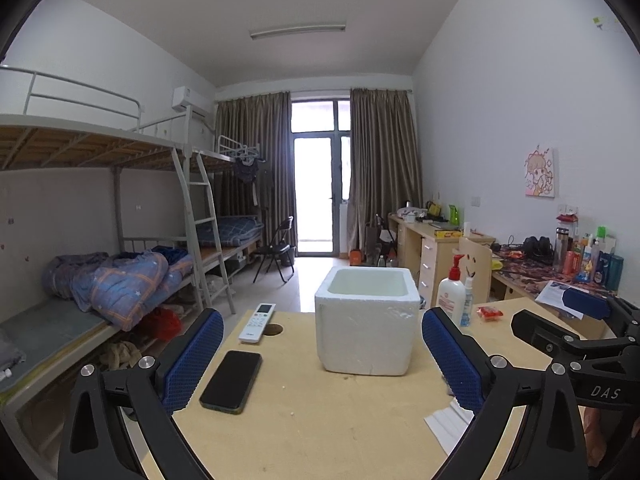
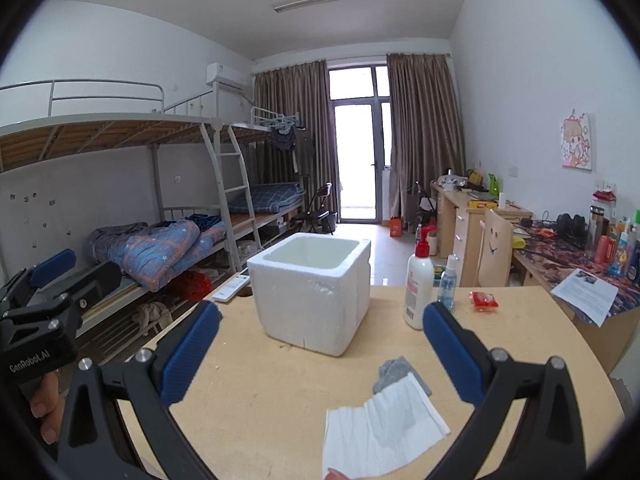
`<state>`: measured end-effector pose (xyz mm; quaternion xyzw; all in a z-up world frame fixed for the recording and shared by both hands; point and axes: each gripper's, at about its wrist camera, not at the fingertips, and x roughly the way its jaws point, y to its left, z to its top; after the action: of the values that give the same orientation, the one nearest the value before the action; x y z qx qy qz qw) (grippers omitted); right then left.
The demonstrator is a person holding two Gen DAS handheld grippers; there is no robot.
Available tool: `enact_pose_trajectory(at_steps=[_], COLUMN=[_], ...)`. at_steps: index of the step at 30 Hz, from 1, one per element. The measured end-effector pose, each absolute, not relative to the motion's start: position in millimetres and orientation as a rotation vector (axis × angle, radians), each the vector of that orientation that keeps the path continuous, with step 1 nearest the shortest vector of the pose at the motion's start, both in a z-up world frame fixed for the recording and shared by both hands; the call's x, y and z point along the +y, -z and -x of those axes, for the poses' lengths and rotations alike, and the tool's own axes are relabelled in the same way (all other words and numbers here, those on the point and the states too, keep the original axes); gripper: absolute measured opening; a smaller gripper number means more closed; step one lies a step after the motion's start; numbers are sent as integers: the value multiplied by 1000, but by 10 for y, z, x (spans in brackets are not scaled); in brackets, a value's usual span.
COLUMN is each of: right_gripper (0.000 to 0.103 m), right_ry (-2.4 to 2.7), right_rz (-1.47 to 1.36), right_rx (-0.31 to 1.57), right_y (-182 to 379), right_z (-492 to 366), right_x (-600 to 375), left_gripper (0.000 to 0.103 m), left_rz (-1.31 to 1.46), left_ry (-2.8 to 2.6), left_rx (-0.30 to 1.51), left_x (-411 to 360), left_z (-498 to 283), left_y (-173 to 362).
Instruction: Organize soft objects
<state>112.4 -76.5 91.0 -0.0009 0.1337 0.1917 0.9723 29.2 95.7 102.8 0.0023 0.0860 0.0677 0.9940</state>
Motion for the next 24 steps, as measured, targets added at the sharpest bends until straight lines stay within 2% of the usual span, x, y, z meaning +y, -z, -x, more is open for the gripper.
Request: enact_pose_trajectory(at_steps=[24], right_gripper=[103], right_ry=[-342], right_rz=[-27], right_rx=[196], right_y=[-432], right_z=[-583], right_x=[-1133], left_gripper=[102], left_rz=[57], left_ry=[-150], left_rx=[127], left_x=[763], left_z=[257], left_y=[-597])
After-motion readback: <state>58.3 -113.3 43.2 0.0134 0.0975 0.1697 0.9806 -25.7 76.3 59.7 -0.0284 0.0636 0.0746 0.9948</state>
